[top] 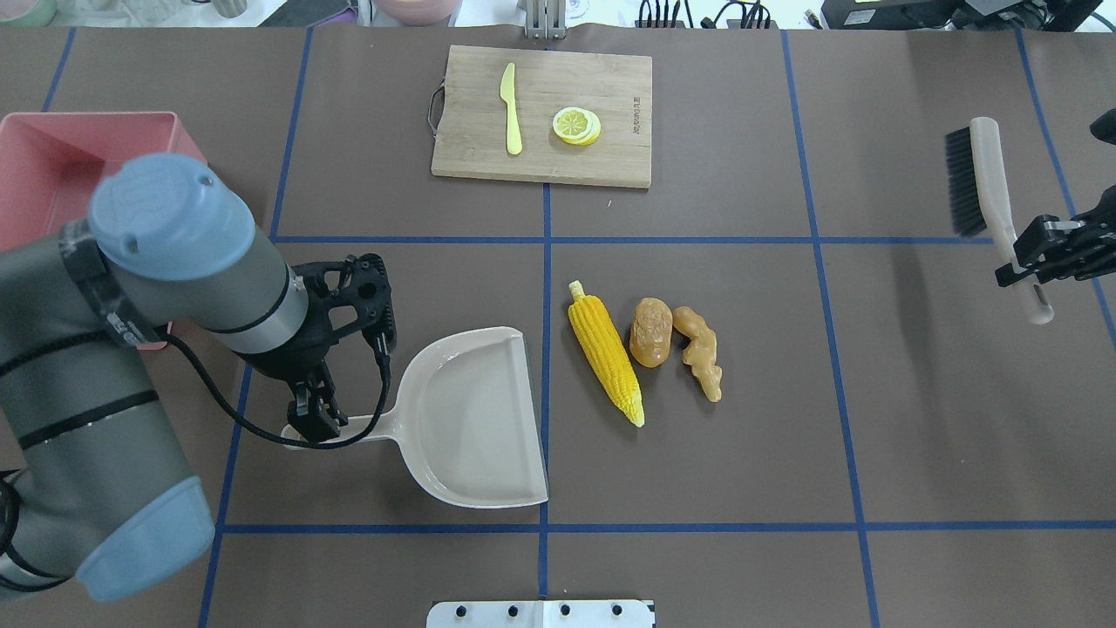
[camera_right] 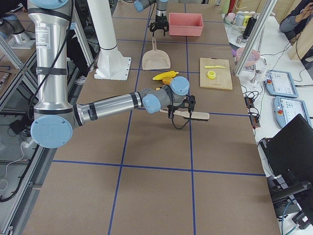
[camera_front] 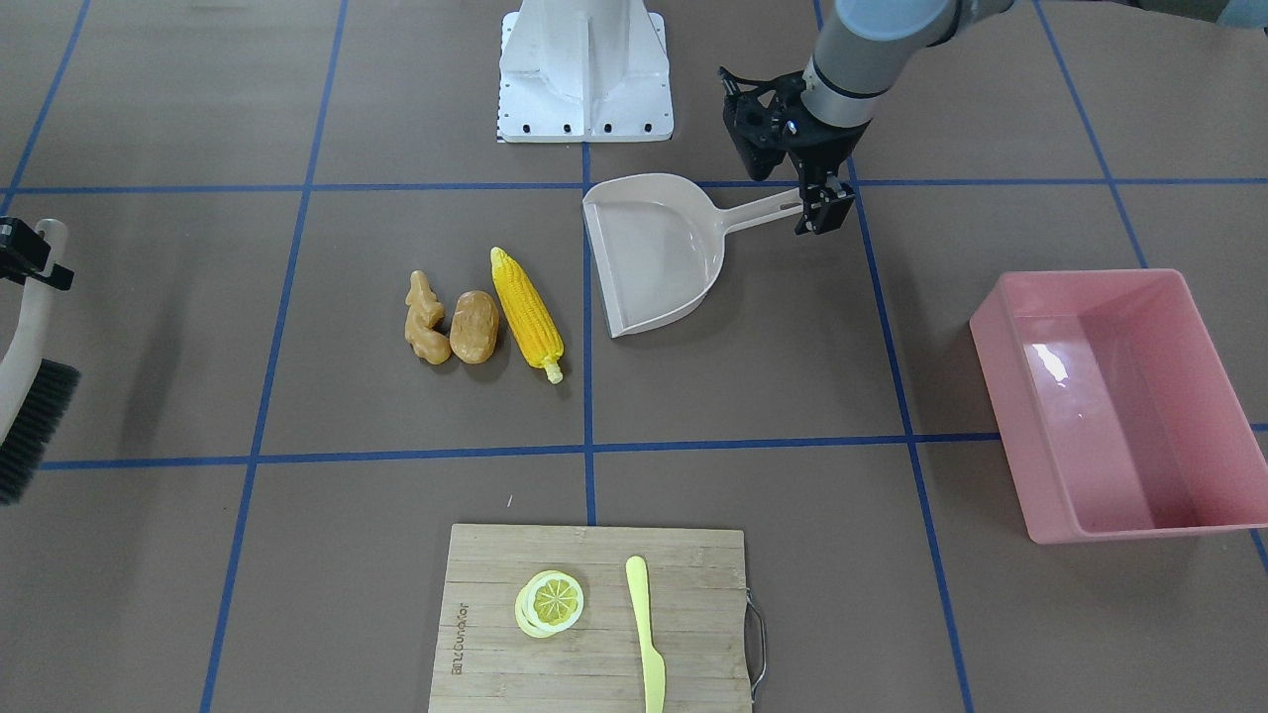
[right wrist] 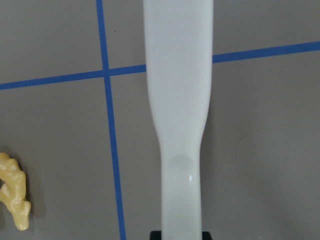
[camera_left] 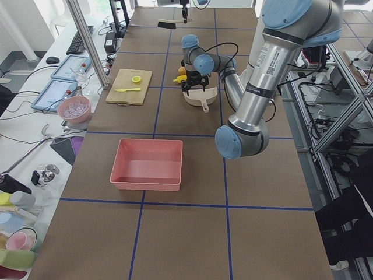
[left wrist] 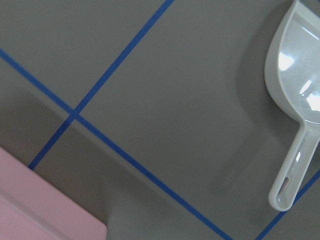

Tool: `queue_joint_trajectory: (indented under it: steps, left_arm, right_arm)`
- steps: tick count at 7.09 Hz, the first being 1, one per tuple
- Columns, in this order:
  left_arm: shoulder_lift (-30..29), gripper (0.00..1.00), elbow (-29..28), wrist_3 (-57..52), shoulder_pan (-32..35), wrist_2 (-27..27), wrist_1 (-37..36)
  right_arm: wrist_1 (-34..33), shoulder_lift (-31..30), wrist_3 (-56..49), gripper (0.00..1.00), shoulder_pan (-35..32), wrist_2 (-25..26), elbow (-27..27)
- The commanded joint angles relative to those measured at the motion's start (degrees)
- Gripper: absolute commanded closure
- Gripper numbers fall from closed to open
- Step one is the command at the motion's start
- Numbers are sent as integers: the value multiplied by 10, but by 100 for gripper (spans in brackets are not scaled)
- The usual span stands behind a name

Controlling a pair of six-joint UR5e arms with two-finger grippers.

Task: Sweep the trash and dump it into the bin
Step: 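Grasp the white dustpan handle with the left gripper while the right lifts the brush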

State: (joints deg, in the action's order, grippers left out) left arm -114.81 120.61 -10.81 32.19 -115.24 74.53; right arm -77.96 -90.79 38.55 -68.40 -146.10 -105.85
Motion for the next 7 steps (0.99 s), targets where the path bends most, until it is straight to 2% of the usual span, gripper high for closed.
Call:
queue_joint_trajectory:
  steps: [1,3,5,6,7]
  left_arm:
    - [18,1,12,8,-30,42,2]
    - [70,1,5,29,-31,41,52]
    - [72,1,-21,44,-32,41,94]
    - [71,1,-36,76,-36,40,127]
    - [71,1,-43,90,-45,41,150]
  right_arm:
    - [4,10,7,100,34,-17,-17]
    - [-12,35,51,100,49,-30,-35]
    - [-9,47,52,100,63,-51,-50]
    - [19,46,50,100,75,-65,-49]
    - [85,30,55,100,94,-92,-44]
